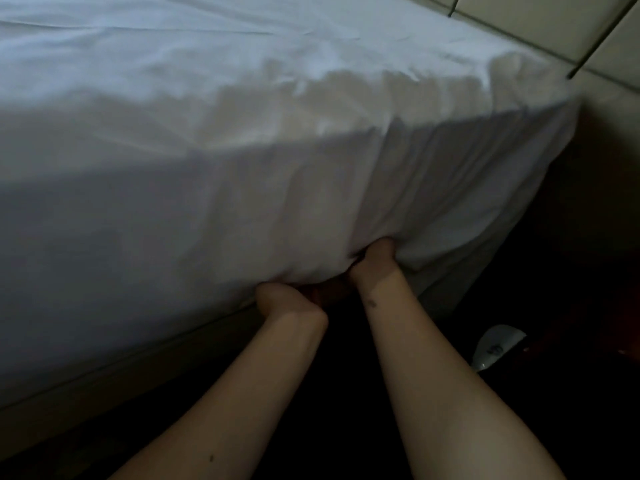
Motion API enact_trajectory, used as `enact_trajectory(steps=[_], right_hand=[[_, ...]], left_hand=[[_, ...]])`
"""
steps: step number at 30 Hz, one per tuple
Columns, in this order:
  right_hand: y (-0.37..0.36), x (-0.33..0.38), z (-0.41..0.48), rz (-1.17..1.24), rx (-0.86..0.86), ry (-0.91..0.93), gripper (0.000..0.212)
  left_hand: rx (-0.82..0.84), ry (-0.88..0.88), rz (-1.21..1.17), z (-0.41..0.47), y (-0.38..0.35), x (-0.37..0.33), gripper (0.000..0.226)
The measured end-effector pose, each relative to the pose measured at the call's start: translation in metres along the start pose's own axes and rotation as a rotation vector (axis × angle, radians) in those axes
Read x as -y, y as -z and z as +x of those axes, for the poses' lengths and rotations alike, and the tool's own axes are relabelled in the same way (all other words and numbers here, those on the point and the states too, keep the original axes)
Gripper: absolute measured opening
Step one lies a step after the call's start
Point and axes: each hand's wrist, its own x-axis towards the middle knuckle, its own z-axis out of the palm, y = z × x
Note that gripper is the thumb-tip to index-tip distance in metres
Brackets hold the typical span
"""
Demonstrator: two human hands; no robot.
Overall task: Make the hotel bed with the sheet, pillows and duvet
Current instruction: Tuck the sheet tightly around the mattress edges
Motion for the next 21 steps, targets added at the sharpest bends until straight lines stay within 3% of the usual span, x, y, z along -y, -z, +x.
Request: enact_trajectory(steps=[2, 4, 10, 14, 18, 21], right_hand=[[0.005, 0.010, -0.010, 0.037, 0.040, -0.025, 0.039], [0.024, 0.019, -0.007, -0.066, -0.051, 0.011, 0.029], [0.049, 0.055, -0.001, 0.003, -0.042, 0.064, 0.023], [0.055, 0.045, 0.025, -0.131, -0.113, 0.091, 0.025], [0.061, 0.039, 0.050, -0.272, -0.262, 0.308, 0.019], [0.071, 0.038, 0.057, -0.557, -0.367, 0.435, 0.040]], left_hand=[[-0.001, -0.012, -0.009, -0.006, -0.007, 0.006, 0.044], [0.034, 0.030, -0.015, -0.005, -0.012, 0.017, 0.039], [0.135, 0.222, 0.063, 0.006, -0.023, 0.038, 0.029], [0.131, 0.244, 0.026, 0.006, -0.028, 0.039, 0.030], [0.104, 0.270, 0.026, 0.016, -0.028, 0.038, 0.029], [0.096, 0.264, 0.014, 0.017, -0.029, 0.040, 0.030]])
